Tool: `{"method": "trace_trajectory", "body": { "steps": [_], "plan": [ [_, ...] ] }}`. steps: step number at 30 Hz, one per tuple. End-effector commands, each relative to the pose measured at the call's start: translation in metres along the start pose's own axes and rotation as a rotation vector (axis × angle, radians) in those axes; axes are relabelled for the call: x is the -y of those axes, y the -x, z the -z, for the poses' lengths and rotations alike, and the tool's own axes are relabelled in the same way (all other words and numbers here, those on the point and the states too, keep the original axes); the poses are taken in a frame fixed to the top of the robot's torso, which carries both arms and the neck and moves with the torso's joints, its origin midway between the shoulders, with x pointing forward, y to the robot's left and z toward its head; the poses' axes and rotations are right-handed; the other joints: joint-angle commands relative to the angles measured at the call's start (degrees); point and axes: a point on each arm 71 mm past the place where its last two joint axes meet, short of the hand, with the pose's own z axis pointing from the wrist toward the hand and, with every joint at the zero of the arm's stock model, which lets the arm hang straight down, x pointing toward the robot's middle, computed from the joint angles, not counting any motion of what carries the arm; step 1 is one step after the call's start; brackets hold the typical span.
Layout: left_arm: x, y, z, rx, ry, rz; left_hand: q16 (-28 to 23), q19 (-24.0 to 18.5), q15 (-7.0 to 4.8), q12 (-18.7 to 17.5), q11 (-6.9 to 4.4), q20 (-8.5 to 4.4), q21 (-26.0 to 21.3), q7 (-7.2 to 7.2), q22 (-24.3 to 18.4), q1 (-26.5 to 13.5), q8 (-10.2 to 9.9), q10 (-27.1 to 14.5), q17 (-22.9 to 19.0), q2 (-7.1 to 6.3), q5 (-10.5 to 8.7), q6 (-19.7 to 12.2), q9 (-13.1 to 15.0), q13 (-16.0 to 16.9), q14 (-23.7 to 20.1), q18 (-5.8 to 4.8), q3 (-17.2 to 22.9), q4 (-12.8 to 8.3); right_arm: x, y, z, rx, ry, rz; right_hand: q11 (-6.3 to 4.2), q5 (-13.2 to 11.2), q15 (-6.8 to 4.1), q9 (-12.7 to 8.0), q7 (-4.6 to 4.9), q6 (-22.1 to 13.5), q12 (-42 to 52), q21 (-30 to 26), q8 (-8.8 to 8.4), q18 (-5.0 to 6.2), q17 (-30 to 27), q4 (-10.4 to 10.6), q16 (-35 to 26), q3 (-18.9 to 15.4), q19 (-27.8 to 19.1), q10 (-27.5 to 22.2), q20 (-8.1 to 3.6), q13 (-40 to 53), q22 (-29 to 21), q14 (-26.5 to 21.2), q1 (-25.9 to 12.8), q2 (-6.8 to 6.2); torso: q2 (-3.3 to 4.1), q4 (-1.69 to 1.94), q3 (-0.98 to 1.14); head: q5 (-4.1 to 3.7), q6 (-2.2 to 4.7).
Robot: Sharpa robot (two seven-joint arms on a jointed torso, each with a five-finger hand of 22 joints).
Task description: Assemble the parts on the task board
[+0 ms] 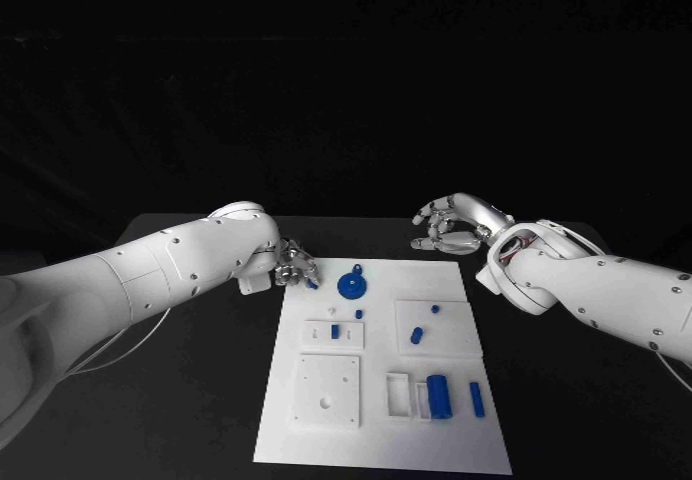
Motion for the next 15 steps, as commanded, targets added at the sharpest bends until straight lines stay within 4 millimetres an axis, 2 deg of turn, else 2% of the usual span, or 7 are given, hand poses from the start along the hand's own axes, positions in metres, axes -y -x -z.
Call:
{"method": "trace_trajectory", "body": {
  "steps": [1,4,15],
  "plan": [
    [0.0,-0.001,0.0,0.014,-0.03,0.039,0.3,0.4,-0.45,-0.2,-0.35,-6.83,0.2,-0.4,0.1,0.4,1.4,0.4,-0.2,1.1,0.51,1.7,0.6,-0.2,0.2,-0.83,0.0,-0.6,-0.001,0.0,0.0,-0.004,0.011,-0.002,0.28,-0.1,0.52,0.1,0.26,-0.2,-0.3,-0.2,0.23,-0.05,-0.1,0.3,-0.2,0.1,0.0,-0.3,0.37,-0.1,-0.1,0.0,0.1,-0.22,-0.03,0.0,0.02,0.01,-0.04],
    [-0.001,-0.001,0.001,0.022,-0.037,0.052,0.3,0.5,-0.43,-0.3,-0.57,-6.84,0.1,-0.67,0.1,0.4,1.9,0.5,-0.3,0.94,2.13,2.5,0.6,-0.2,0.2,-0.88,0.3,-1.0,-0.001,0.0,0.0,-0.003,0.01,-0.001,0.28,-0.1,0.53,0.1,0.26,-0.2,-0.3,-0.2,0.23,-0.05,-0.1,0.3,-0.2,0.1,0.0,-0.3,0.39,-0.1,-0.1,0.0,0.1,-0.22,-0.03,0.0,0.04,-0.01,-0.04],
    [-0.003,-0.01,0.016,0.052,-0.093,0.124,0.8,1.3,-0.48,-0.4,-0.98,-7.03,0.3,-1.12,0.3,0.1,2.8,1.9,-0.3,0.56,4.34,3.9,0.2,-0.3,1.3,-0.83,0.8,-1.7,0.001,0.001,0.001,-0.004,0.007,-0.001,0.29,-0.1,0.55,0.1,0.27,-0.3,-0.2,-0.3,0.24,-0.01,-0.1,0.3,-0.3,0.0,-0.1,-0.3,0.44,-0.3,-0.1,0.0,0.2,-0.25,-0.07,0.05,0.02,-0.09,-0.16]
  ]
}}
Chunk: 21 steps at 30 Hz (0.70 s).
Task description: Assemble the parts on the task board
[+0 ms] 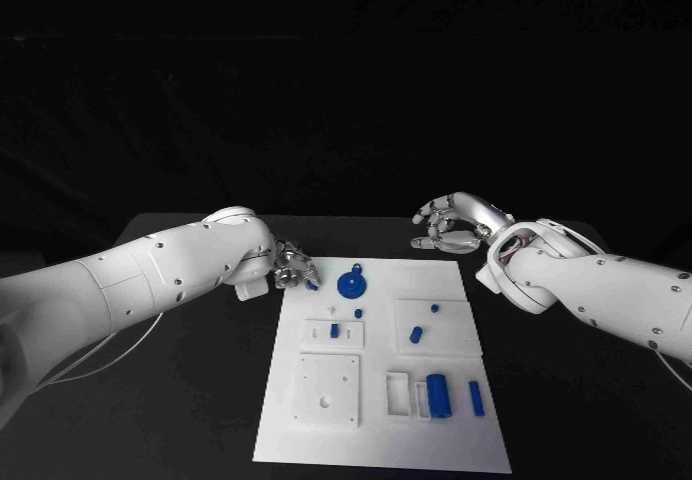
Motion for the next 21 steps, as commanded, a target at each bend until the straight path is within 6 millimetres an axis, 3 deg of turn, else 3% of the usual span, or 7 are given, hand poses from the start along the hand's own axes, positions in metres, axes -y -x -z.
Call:
{"method": "trace_trajectory", "body": {
  "steps": [1,4,6,17,21],
  "plan": [
    [0.005,-0.002,0.007,0.054,-0.049,0.067,0.4,0.8,-0.26,-0.4,-0.19,-6.76,0.3,-0.25,0.1,0.0,2.2,0.7,-0.1,0.22,0.44,1.9,0.2,-0.1,0.6,-0.82,0.1,-0.4,0.0,0.0,0.0,-0.004,0.008,-0.002,0.18,0.0,0.56,0.0,0.31,-0.3,-0.2,-0.3,0.24,0.04,-0.1,0.3,-0.4,0.0,-0.1,-0.3,0.47,-0.2,-0.1,0.0,0.2,-0.27,-0.09,0.07,-0.01,-0.03,-0.04],
    [0.005,-0.003,0.011,0.097,-0.065,0.089,0.5,1.3,-0.39,-0.4,-0.38,-6.89,0.5,-0.44,0.2,0.0,2.5,1.3,-0.1,-0.15,1.22,2.3,0.0,-0.1,1.2,-0.72,0.2,-0.5,0.001,0.001,0.0,-0.001,0.007,-0.005,0.2,0.0,0.59,0.1,0.33,-0.3,-0.2,-0.4,0.24,0.04,-0.1,0.4,-0.5,0.0,-0.2,-0.3,0.52,-0.3,0.0,-0.1,0.2,-0.28,-0.11,0.1,-0.01,0.0,-0.01],
    [0.004,-0.005,0.015,0.105,-0.077,0.094,0.8,2.5,-0.58,-0.4,-0.77,-7.16,0.9,-0.83,0.2,-0.2,2.7,3.0,-0.3,-0.98,4.44,3.4,-0.3,0.0,2.7,-0.48,0.5,-0.5,0.0,0.001,0.0,0.003,0.01,-0.007,0.22,0.0,0.6,0.1,0.34,-0.4,-0.2,-0.4,0.25,0.05,-0.1,0.4,-0.5,0.0,-0.2,-0.4,0.55,-0.4,0.0,-0.1,0.2,-0.27,-0.1,0.13,-0.01,0.02,0.0],
    [-0.011,-0.035,0.038,0.11,-0.105,0.048,1.4,4.1,-1.16,-0.5,-1.41,-7.55,1.6,-1.47,0.5,-0.4,3.2,5.0,-0.1,-1.97,5.45,5.2,-0.8,0.9,4.6,-0.11,0.7,-0.7,0.002,0.002,0.001,0.006,0.002,-0.018,0.27,0.2,0.66,0.0,0.39,-0.5,-0.2,-0.6,0.21,0.08,-0.2,0.4,-0.7,0.0,-0.3,-0.5,0.65,-0.6,0.0,-0.2,0.3,-0.3,0.0,0.06,-0.07,0.11,-0.09],
    [-0.017,-0.046,0.045,0.095,-0.101,0.022,2.6,5.2,-1.87,0.7,-1.92,-7.96,2.5,-1.96,0.9,-0.3,3.9,5.6,0.6,-2.34,5.66,6.2,-0.7,2.1,5.4,0.21,0.6,-0.7,0.003,0.003,0.001,0.007,0.0,-0.018,0.29,0.1,0.68,0.0,0.42,-0.6,-0.2,-0.6,0.2,0.08,-0.2,0.4,-0.8,-0.1,-0.3,-0.6,0.69,-0.7,0.0,-0.2,0.2,-0.28,0.04,0.06,-0.09,0.16,-0.14]
  ]
}}
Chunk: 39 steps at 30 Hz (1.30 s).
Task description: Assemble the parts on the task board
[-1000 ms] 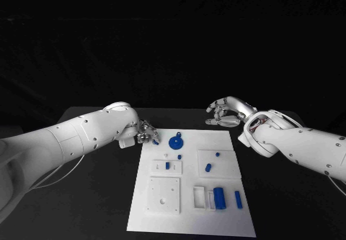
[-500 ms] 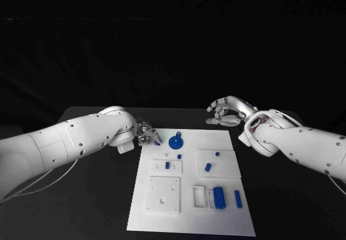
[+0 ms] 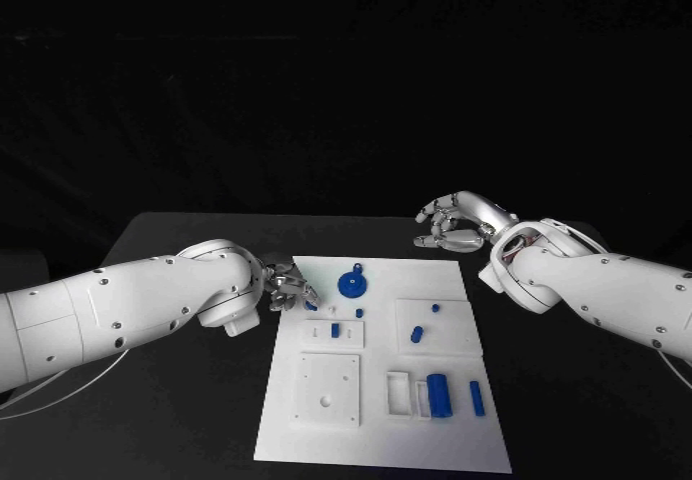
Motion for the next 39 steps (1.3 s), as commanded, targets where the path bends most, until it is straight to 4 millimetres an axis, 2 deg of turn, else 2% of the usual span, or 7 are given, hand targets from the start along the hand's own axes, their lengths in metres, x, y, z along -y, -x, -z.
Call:
{"method": "trace_trajectory", "body": {
  "steps": [1,4,6,7,9,17,39],
  "plan": [
    [-0.001,-0.005,0.006,0.04,-0.012,-0.03,0.7,0.7,-2.27,0.7,-2.07,-6.63,0.6,-2.25,0.3,0.0,4.2,2.4,0.4,-0.44,0.4,3.0,0.3,0.7,2.3,0.69,0.1,0.2,0.0,0.0,0.0,0.001,0.01,-0.004,0.0,0.1,0.5,0.1,0.3,-0.3,-0.1,-0.4,0.2,0.42,-0.1,0.4,-0.3,0.0,-0.1,-0.3,0.5,-0.1,0.0,0.0,0.2,-0.26,0.04,0.04,-0.02,0.09,-0.07],
    [-0.002,-0.011,0.008,0.04,-0.014,-0.053,0.9,0.7,-2.36,0.9,-2.12,-6.67,0.7,-2.29,0.3,0.0,4.3,2.4,0.5,-0.43,0.51,3.1,0.3,0.9,2.4,0.72,0.1,0.2,0.0,0.0,0.0,0.002,0.008,-0.004,0.01,0.1,0.5,0.1,0.3,-0.3,-0.1,-0.4,0.2,0.42,-0.1,0.4,-0.3,0.0,-0.1,-0.3,0.5,-0.1,0.0,0.0,0.2,-0.25,0.0,0.05,-0.03,0.05,-0.06],
    [-0.004,-0.018,0.01,0.036,-0.016,-0.088,1.4,1.0,-2.65,1.4,-2.29,-6.79,0.9,-2.38,0.5,-0.1,4.7,2.3,0.7,-0.39,2.16,3.2,0.4,1.5,2.5,0.8,0.2,0.2,0.0,0.0,0.0,0.002,0.006,-0.003,0.01,0.1,0.5,0.1,0.3,-0.3,-0.1,-0.4,0.2,0.43,-0.1,0.4,-0.3,0.0,-0.1,-0.3,0.51,-0.1,0.0,0.0,0.2,-0.25,-0.02,0.11,-0.01,-0.01,0.15],
    [-0.004,-0.021,0.011,0.031,-0.017,-0.093,1.7,1.1,-2.79,1.8,-2.37,-6.84,1.1,-2.52,0.6,-0.1,5.0,2.3,0.9,-0.52,4.91,3.3,0.5,1.9,2.5,0.82,0.3,0.1,0.0,0.0,0.0,0.001,0.006,-0.004,0.01,0.1,0.5,0.1,0.3,-0.3,-0.1,-0.4,0.21,0.44,-0.1,0.4,-0.3,0.0,-0.1,-0.3,0.51,-0.1,0.0,0.0,0.3,-0.26,-0.03,0.13,0.0,0.11,0.1],
    [-0.004,-0.025,0.012,0.027,-0.018,-0.095,1.9,1.1,-2.87,2.1,-2.42,-6.88,1.2,-2.59,0.7,-0.1,5.3,2.3,1.0,-0.54,5.65,3.4,0.6,2.2,2.6,0.84,0.3,0.0,0.0,0.0,0.0,0.0,0.006,-0.004,0.01,0.1,0.5,0.1,0.3,-0.3,-0.1,-0.4,0.22,0.45,-0.1,0.4,-0.4,0.0,-0.1,-0.3,0.52,-0.2,0.0,0.0,0.3,-0.27,-0.01,0.12,0.02,0.21,0.04],
    [-0.002,-0.032,0.015,0.027,-0.031,-0.117,2.7,1.5,-3.12,3.0,-2.65,-7.02,1.6,-2.83,1.0,-0.5,6.1,2.4,1.4,-0.5,6.41,3.6,0.8,2.9,2.8,0.93,0.2,0.1,0.0,0.0,0.0,0.0,0.006,-0.004,0.01,0.1,0.49,0.1,0.3,-0.3,-0.1,-0.4,0.23,0.48,-0.1,0.3,-0.4,0.0,-0.1,-0.3,0.53,-0.2,0.1,0.0,0.4,-0.25,0.1,-0.09,0.05,0.41,-0.26],
    [-0.001,-0.038,0.012,0.037,-0.035,-0.152,3.6,1.7,-3.43,4.0,-2.88,-7.19,2.1,-3.08,1.3,-1.1,7.1,2.4,1.8,-0.37,6.43,3.8,1.1,3.7,3.0,1.06,0.2,0.6,-0.001,0.0,0.001,-0.001,0.007,-0.005,0.01,0.2,0.48,0.1,0.31,-0.3,0.0,-0.4,0.26,0.52,-0.1,0.4,-0.4,-0.1,0.0,-0.3,0.58,-0.4,0.2,0.1,0.4,-0.21,0.09,-0.07,0.03,0.33,-0.52]
  ]
}}
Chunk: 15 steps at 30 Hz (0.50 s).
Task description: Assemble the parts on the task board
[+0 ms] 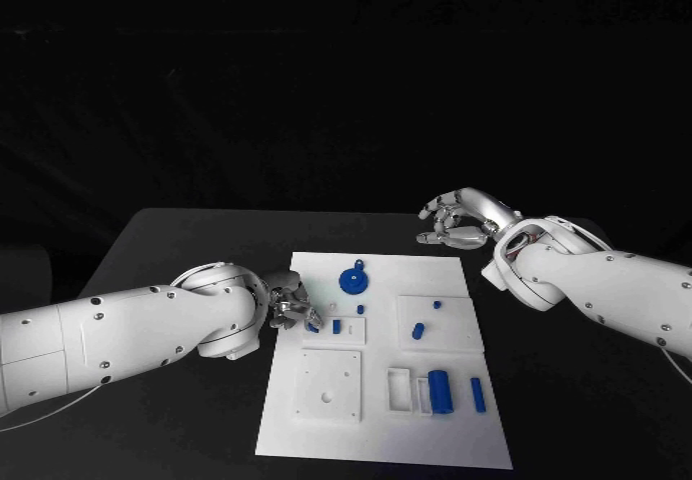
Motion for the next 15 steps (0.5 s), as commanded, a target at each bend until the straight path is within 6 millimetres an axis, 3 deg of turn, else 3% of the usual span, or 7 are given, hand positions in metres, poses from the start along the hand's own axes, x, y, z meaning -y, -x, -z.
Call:
{"method": "trace_trajectory", "body": {
  "steps": [1,15],
  "plan": [
    [0.0008,-0.0009,-0.0007,0.016,-0.002,-0.017,0.2,0.4,-3.02,0.4,-2.04,-6.69,0.3,-2.64,0.2,0.0,5.2,1.7,0.1,0.77,0.24,2.8,0.6,0.1,2.3,0.51,0.0,0.3,-0.0012,-0.0002,0.0001,-0.001,0.01,-0.001,0.02,0.2,0.48,0.1,0.32,0.1,0.0,-0.1,0.26,0.61,-0.1,0.3,-0.2,0.0,0.2,-0.4,0.39,-0.1,0.1,0.1,0.4,-0.21,-0.01,0.02,-0.03,-0.02,0.04],
    [0.0026,-0.0034,-0.0009,-0.001,-0.004,-0.025,0.3,0.5,-3.07,0.5,-2.08,-6.72,0.4,-2.67,0.3,-0.1,5.4,1.6,0.1,0.83,0.27,2.8,0.7,0.2,2.3,0.55,0.0,0.4,-0.0011,-0.0002,0.0003,-0.003,0.01,-0.001,0.02,0.3,0.47,0.1,0.32,0.1,0.1,-0.1,0.28,0.64,-0.1,0.3,-0.2,0.0,0.2,-0.4,0.42,-0.2,0.1,0.1,0.4,-0.18,-0.02,0.03,0.0,-0.1,-0.04]
  ]
}}
